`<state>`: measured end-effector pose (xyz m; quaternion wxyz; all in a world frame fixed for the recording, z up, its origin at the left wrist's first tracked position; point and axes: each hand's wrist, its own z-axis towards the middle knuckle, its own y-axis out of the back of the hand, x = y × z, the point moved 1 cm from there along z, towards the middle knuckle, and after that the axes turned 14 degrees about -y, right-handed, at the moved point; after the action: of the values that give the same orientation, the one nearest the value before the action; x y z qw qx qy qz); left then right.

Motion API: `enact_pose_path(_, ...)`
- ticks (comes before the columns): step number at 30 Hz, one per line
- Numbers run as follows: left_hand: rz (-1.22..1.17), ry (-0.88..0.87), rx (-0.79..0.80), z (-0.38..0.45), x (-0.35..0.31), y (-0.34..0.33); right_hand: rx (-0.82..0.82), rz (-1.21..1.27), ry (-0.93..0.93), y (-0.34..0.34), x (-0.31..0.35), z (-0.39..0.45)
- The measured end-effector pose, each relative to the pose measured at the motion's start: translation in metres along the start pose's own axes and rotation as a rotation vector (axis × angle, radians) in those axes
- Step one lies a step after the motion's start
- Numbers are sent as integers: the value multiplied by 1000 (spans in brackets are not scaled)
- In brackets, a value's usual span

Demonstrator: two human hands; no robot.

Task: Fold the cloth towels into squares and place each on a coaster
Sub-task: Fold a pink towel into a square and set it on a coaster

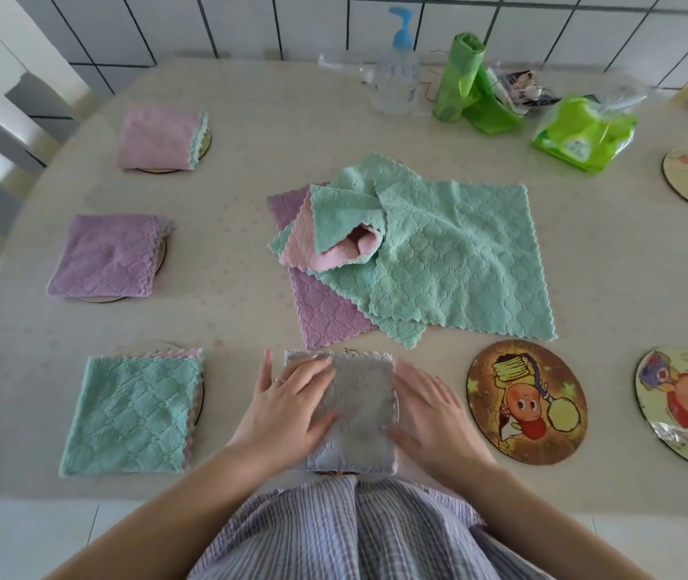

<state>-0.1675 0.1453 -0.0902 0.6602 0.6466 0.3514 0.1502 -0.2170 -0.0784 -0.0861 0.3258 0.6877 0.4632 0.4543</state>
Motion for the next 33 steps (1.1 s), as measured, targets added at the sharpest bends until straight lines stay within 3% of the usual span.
enact_pose_path(4,-71,-20,-39,45,-8,15,-46,-37,-204,23,-50,9)
enact_pose_path(9,-50,-3,55,106,-34,15,-70,-90,-309,54,-102,23)
enact_pose_path(16,47,132,184,156,-73,-6,-52,-183,-212,84,-146,38)
enact_pose_path(25,108,330,89,165,-99,-8,32,-196,1,99,-177,52)
enact_pose_path(33,38,554,77,166,-103,-1,39,-324,40,98,-182,49)
